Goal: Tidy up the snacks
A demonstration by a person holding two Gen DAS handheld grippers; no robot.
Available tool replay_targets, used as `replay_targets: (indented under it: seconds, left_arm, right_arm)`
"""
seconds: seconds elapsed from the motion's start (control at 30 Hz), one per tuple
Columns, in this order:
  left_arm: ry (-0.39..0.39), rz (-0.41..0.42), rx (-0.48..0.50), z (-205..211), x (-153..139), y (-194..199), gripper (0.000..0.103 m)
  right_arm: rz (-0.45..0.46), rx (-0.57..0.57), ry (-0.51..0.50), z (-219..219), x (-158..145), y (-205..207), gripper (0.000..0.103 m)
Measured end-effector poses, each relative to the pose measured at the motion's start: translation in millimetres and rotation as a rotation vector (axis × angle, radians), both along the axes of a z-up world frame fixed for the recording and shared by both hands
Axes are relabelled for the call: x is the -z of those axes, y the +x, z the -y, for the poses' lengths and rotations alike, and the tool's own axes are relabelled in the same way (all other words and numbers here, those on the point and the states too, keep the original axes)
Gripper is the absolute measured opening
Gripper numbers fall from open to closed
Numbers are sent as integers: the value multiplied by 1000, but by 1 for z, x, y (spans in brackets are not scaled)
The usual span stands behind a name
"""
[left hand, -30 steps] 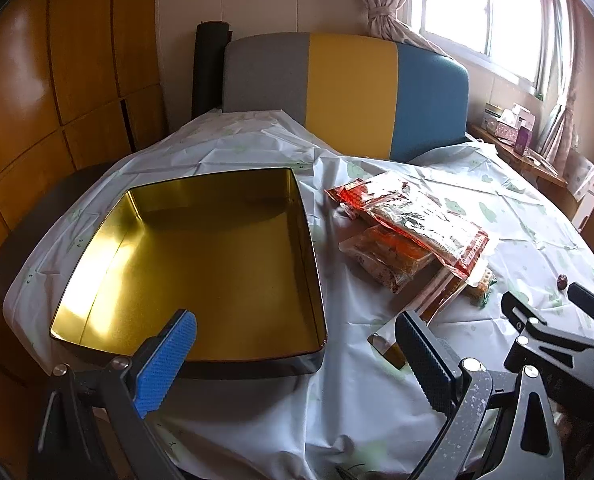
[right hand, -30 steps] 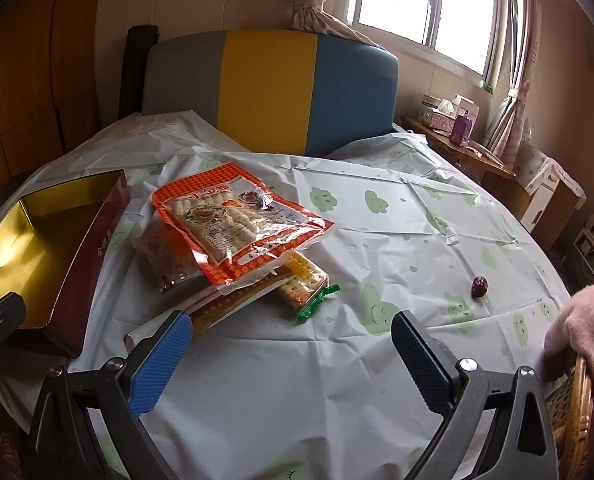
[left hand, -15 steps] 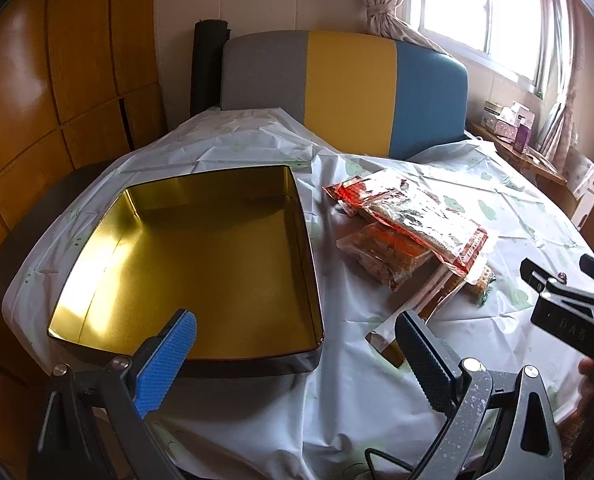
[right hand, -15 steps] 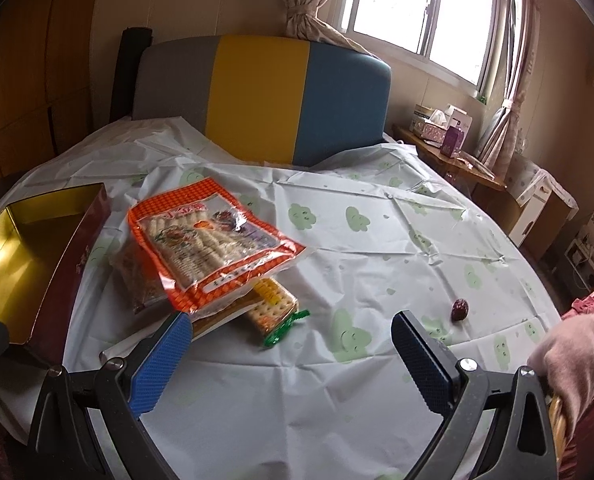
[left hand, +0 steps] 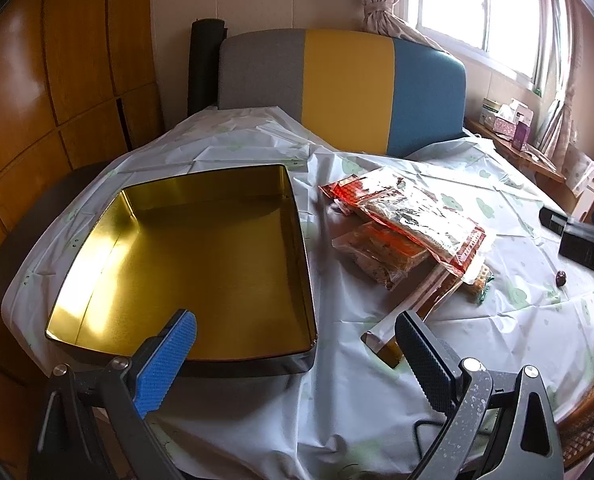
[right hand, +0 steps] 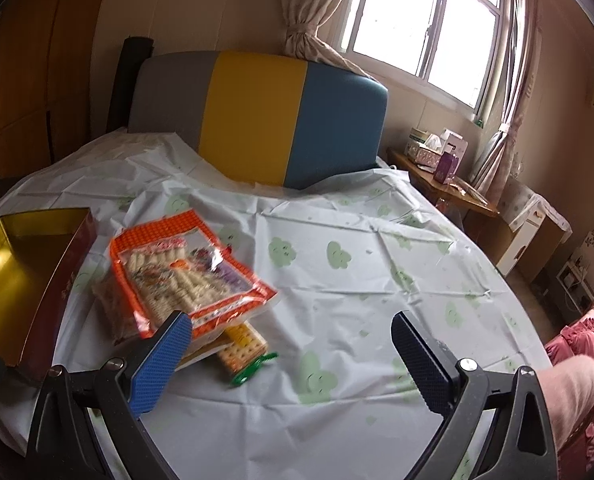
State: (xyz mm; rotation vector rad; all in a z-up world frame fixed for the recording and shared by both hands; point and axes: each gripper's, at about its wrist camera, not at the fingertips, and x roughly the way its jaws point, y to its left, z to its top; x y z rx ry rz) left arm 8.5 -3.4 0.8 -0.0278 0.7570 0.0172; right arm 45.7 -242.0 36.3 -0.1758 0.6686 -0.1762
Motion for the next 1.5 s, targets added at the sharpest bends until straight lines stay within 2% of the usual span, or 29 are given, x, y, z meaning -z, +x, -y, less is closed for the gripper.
replay_targets:
  seconds: [0.27,0.4,0.63,0.77,0.8,0.9,1.0,1.03,1.07,1.1,1.13,1.2,1.27,1.5]
  left_arm:
    - [4,-11,3,3,1,4,100]
    - [8,-19,1,5,1,7,100]
    - [29,-31,18,12,4,10,100]
    - [35,-47,27,17,5,16,100]
    - [32,-51,30,18,5,18,100]
    - [15,-56,45,22,4,24,100]
    - [-36,-91,96,29,4,35,100]
    - [-58,-107,109,30,5,40,95]
    - [-100,-130,126,31,6,48,82]
    - [-134,-151,142,32,8,54,77]
    - [-176,-176,154,33,10,63,72]
    - [-225,-201,149,35,14,76,70]
    - [-275,-222,161,40,16,88,59]
    - [-385,-276,129,52,21,124,59]
  right_arm:
    - [27,8,-5,25,-24,23,101]
    - [28,7,-39,45,-27,46,101]
    - [-45,45,-9,89,3,74,101]
    - [-91,98,77,115,27,73,101]
    - [-112,116,109,121,29,76,100]
    - [-98,118,157,127,28,76,100]
    - [-113,118,177,128,30,74,100]
    - [-113,117,178,128,30,75,100]
    - [-112,119,175,128,30,75,100]
    - [-113,119,175,127,30,74,100]
    - [-112,119,177,128,29,75,100]
    - [-107,123,177,129,28,75,100]
    - [-103,128,182,130,27,76,100]
    - [-98,126,194,131,26,76,100]
